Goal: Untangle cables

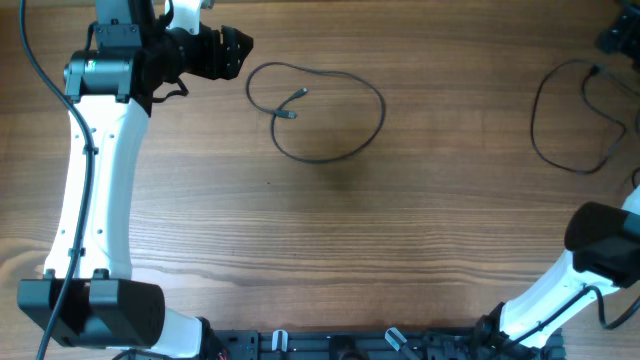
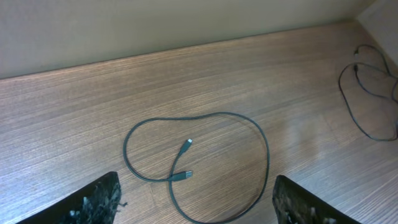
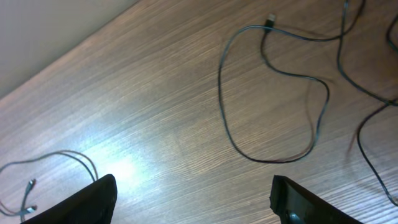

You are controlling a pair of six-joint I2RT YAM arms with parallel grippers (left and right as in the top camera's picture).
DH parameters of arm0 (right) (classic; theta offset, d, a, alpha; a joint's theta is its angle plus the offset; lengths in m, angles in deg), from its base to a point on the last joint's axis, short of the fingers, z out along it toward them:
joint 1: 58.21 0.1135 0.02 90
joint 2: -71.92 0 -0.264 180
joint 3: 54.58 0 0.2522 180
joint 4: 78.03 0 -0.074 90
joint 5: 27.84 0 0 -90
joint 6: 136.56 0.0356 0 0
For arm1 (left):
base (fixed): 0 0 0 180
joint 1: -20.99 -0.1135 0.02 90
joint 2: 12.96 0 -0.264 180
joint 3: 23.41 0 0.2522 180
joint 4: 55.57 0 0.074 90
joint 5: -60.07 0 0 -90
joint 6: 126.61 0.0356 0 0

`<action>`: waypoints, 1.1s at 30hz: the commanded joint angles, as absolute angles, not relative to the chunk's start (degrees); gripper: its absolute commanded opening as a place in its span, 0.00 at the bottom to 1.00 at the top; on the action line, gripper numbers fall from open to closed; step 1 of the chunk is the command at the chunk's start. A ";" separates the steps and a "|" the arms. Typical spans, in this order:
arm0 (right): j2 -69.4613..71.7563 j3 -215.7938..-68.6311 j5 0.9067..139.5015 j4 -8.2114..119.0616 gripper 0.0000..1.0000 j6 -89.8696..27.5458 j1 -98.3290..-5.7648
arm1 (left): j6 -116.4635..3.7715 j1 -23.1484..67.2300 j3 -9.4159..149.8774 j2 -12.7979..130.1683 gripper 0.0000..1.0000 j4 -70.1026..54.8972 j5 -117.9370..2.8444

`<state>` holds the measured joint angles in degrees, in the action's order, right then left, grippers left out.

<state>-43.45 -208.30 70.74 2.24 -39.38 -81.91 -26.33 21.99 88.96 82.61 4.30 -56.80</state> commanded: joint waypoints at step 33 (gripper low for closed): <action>-41.66 -208.73 64.62 -3.95 0.84 -41.48 -50.59 | -25.41 21.46 88.83 80.84 0.82 5.41 -56.15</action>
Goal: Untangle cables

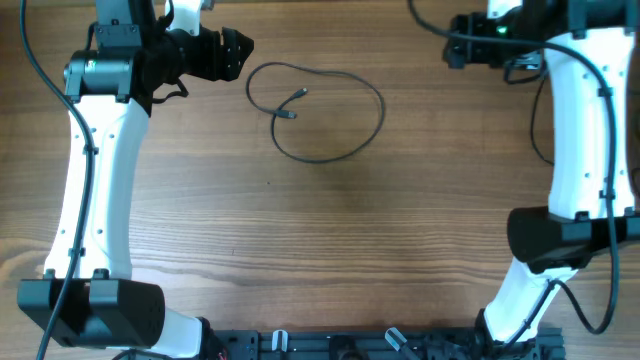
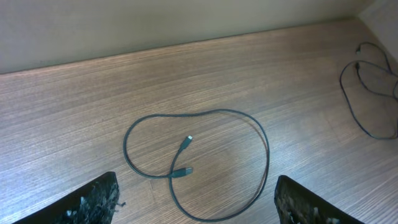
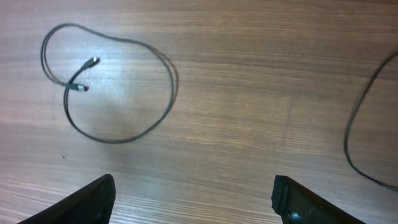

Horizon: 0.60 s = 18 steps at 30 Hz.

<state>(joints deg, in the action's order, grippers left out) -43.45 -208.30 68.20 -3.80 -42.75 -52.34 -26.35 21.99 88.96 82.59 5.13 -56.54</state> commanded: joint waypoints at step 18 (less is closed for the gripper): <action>-45.83 -208.45 68.62 -3.77 0.86 -43.36 -43.91 | -25.41 21.46 88.83 80.84 0.85 4.93 -56.17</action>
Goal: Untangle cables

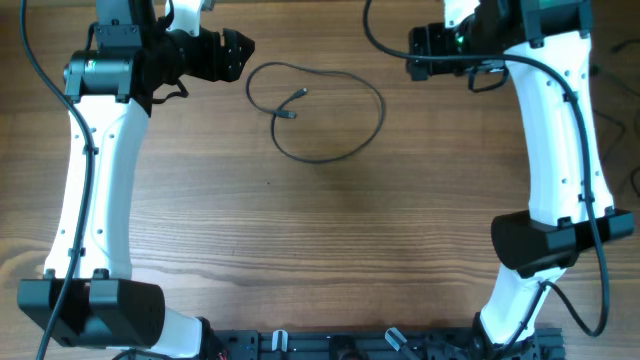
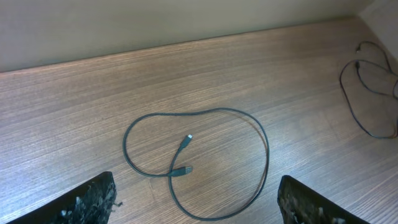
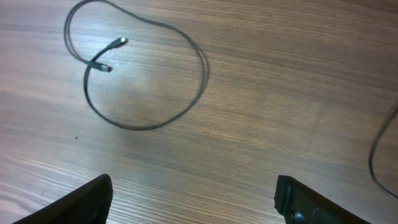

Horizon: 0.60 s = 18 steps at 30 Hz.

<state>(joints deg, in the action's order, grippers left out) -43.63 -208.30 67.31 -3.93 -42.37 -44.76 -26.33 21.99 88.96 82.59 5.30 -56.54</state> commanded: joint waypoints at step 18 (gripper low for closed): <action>-53.33 -208.45 68.16 6.08 0.86 -43.82 -41.87 | -25.19 21.46 88.83 80.86 0.86 4.91 -56.17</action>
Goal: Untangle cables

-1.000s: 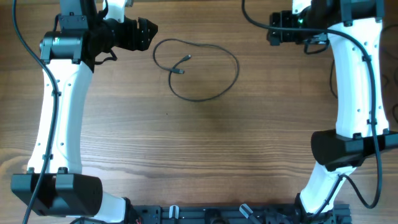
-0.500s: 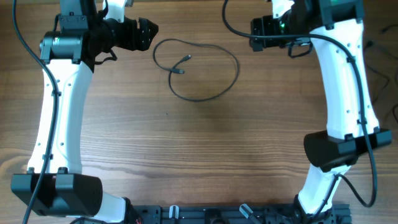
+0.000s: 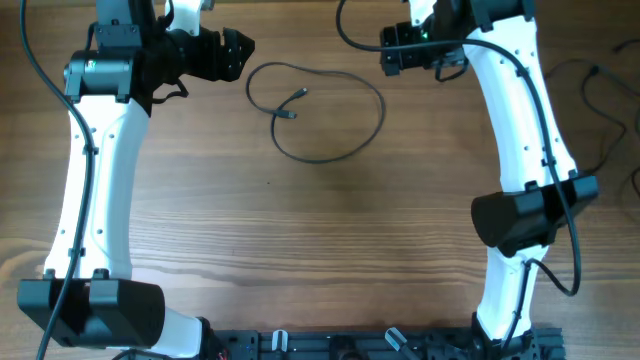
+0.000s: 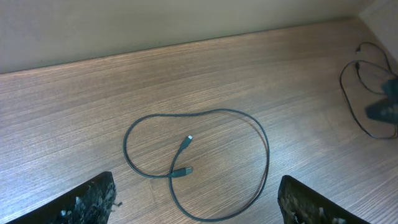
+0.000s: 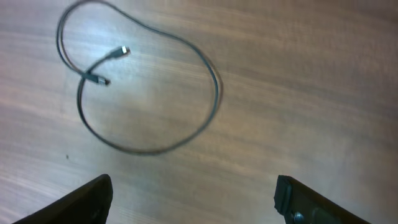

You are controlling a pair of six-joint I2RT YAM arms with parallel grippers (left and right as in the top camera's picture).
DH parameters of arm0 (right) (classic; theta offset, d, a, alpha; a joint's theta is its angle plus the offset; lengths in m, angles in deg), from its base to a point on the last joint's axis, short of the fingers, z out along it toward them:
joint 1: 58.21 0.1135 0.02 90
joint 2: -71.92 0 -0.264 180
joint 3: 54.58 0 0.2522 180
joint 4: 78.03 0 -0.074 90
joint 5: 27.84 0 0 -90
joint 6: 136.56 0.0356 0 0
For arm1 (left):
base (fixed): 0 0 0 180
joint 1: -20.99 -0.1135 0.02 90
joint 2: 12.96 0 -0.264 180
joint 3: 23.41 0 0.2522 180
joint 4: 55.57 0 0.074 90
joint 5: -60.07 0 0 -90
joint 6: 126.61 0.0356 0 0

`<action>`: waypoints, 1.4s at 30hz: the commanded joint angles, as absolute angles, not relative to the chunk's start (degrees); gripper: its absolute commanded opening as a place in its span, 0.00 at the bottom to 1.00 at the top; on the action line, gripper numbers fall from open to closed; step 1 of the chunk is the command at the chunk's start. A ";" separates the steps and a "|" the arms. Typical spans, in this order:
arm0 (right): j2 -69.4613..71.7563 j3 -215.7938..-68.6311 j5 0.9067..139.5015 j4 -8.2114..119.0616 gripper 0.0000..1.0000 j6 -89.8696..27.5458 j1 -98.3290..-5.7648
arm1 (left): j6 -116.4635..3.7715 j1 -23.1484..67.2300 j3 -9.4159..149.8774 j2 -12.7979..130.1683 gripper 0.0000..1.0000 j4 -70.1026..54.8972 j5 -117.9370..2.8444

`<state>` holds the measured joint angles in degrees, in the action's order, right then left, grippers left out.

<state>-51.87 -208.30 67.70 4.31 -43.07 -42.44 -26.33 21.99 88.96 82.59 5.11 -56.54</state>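
Observation:
A thin dark cable (image 3: 381, 110) lies on the table in a loose loop that crosses itself once, with both plugs (image 3: 293, 105) inside the loop. The left wrist view shows that loop (image 4: 267, 155) ahead of my open left gripper (image 4: 199, 211). Overhead, the left gripper (image 3: 243, 50) hangs just left of the loop at the far edge. My right gripper (image 3: 392, 58) hovers just right of the loop, open and empty. Its wrist view shows the loop (image 5: 216, 99) beyond the right gripper (image 5: 193, 205). A second cable (image 3: 597, 72) lies at the far right.
The wooden table (image 3: 320, 250) bears only the two cables. A pale wall (image 4: 155, 25) runs behind the far edge. The second cable (image 4: 351, 109) shows at the right of the left wrist view, with the blurred right arm (image 4: 385, 106) in front of it.
My right gripper has moved further left along the far edge and now hangs closer to the loop. The left arm and both cables have not moved.
At first my right gripper was at the far right, looking down on the second cable. It then stood at the far edge, right of the middle, then nearer the loop, and now close beside it. My left gripper stayed open beside the loop throughout.

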 commanded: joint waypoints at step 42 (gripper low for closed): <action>-62.07 -208.45 66.24 23.20 0.91 -47.47 -41.87 | -25.04 28.24 88.83 96.36 0.84 1.48 -34.95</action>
<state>-58.42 -208.30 67.00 22.80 -46.92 -42.11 -26.13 28.35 88.96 95.79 1.68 -37.61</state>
